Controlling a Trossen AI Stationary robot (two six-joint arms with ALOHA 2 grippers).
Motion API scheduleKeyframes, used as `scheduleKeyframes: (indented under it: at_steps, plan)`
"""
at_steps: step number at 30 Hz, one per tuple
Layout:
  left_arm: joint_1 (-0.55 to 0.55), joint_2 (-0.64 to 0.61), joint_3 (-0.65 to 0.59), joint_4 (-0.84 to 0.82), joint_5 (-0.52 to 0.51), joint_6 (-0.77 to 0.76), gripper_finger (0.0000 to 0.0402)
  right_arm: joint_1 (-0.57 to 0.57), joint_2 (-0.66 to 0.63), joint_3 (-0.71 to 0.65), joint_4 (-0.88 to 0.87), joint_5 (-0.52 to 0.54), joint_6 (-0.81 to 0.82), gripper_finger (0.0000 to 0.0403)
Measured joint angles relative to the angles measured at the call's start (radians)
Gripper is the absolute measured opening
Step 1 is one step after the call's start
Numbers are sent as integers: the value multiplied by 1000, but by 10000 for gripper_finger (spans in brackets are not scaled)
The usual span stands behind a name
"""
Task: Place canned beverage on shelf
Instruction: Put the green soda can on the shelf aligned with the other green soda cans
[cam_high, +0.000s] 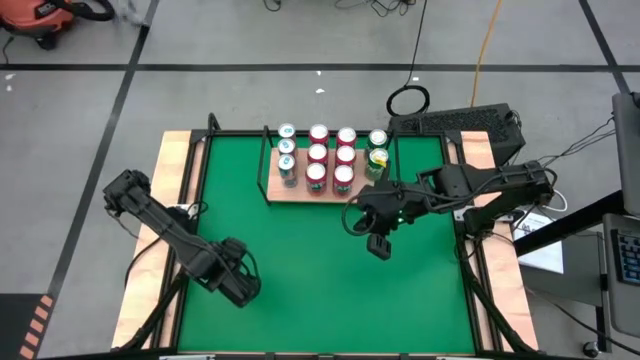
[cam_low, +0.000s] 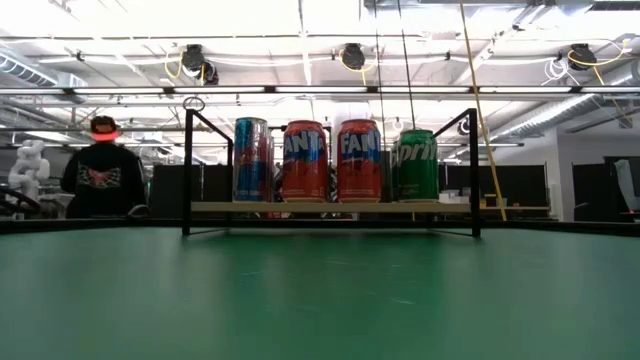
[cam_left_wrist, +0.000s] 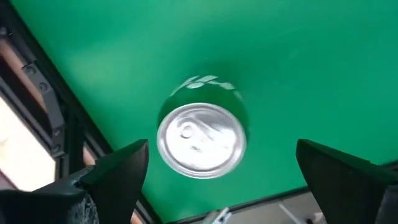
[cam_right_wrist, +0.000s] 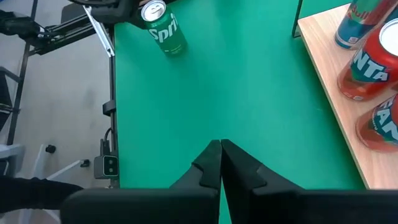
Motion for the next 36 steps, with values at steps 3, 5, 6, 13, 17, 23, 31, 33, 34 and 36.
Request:
scheduleKeyframes:
  at_steps: [3, 5, 6, 13, 17, 23, 31, 33, 34, 36]
  plan:
    - [-7, 0, -26, 0, 4, -13, 392, 3, 0, 0, 0, -1, 2, 2]
    - [-12, 0, -37, 7, 3, -15, 392, 7, 0, 0, -1, -1, 3, 2]
    - [-14, 0, -45, 13, 3, -15, 392, 8, 0, 0, 0, -1, 2, 2]
    - [-25, 0, -108, 105, 0, -14, 392, 29, 0, 0, -4, -2, -1, 2]
    - [-25, 0, -133, 120, -5, -12, 374, 42, 0, 0, -9, 1, -1, 2]
    - [-26, 0, -180, 197, 8, 61, 313, 48, 0, 0, -13, 3, 5, 2]
    - [-15, -6, -163, 205, -10, 174, 270, 48, 0, 0, -14, 4, 14, 2]
    - [-9, -8, -131, 207, -48, 233, 270, 48, 0, 0, -6, 3, 21, 2]
    - [-4, -9, -109, 206, -76, 270, 270, 48, 0, 0, 4, 3, 27, 2]
    - [8, -9, -58, 199, -131, 351, 270, 48, 0, 0, 30, 3, 50, 2]
